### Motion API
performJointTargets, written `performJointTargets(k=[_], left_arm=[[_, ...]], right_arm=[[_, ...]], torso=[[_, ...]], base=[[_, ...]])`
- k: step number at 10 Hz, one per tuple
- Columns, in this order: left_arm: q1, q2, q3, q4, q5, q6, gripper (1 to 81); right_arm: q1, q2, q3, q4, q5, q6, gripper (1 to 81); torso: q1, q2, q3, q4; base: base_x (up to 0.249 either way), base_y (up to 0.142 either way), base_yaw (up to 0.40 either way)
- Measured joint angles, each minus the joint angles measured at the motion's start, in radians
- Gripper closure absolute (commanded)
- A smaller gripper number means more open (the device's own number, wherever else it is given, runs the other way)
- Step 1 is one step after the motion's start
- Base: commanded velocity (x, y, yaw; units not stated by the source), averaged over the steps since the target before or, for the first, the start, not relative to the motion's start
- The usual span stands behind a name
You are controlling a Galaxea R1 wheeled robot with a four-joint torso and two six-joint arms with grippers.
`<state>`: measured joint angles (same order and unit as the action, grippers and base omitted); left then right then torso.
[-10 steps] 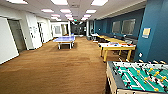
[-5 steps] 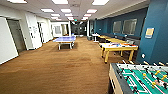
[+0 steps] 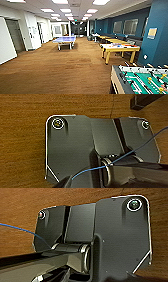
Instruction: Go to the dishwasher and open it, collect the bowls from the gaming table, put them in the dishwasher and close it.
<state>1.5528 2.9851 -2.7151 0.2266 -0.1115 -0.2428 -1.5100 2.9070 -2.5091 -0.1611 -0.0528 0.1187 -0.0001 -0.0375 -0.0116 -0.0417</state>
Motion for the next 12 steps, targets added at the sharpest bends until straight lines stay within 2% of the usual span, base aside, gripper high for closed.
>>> performJointTargets(k=[2, 5, 7, 9, 12], left_arm=[[0.011, 0.001, 0.0, 0.0, 0.0, 0.0, 1.0], [-0.02, 0.001, -0.001, 0.0, -0.016, 0.0, 1.0], [0.021, 0.001, 0.0, 0.0, 0.009, 0.0, 1.0], [-0.003, -0.002, 0.0, 0.0, 0.0, 0.0, 1.0], [0.005, -0.002, -0.001, 0.0, 0.003, 0.0, 1.0]], right_arm=[[-0.008, -0.001, 0.0, 0.0, -0.001, 0.0, 1.0], [0.02, 0.001, 0.0, -0.001, 0.009, 0.0, 1.0], [-0.021, 0.0, 0.0, -0.004, -0.014, 0.0, 1.0], [0.011, 0.003, 0.0, -0.004, 0.003, -0.001, 1.0], [-0.004, 0.003, 0.0, -0.004, -0.003, -0.001, 1.0]], torso=[[-0.002, -0.001, 0.0, 0.0], [0.001, 0.0, 0.0, 0.0], [-0.001, -0.001, 0.0, 0.0], [0.0, 0.0, 0.0, 0.0], [-0.001, -0.001, 0.0, 0.0]], base=[[0.181, 0.063, 0.0], [0.181, 0.068, 0.0], [0.181, 0.068, 0.0], [0.192, 0.067, 0.0], [0.211, 0.0, 0.0]])
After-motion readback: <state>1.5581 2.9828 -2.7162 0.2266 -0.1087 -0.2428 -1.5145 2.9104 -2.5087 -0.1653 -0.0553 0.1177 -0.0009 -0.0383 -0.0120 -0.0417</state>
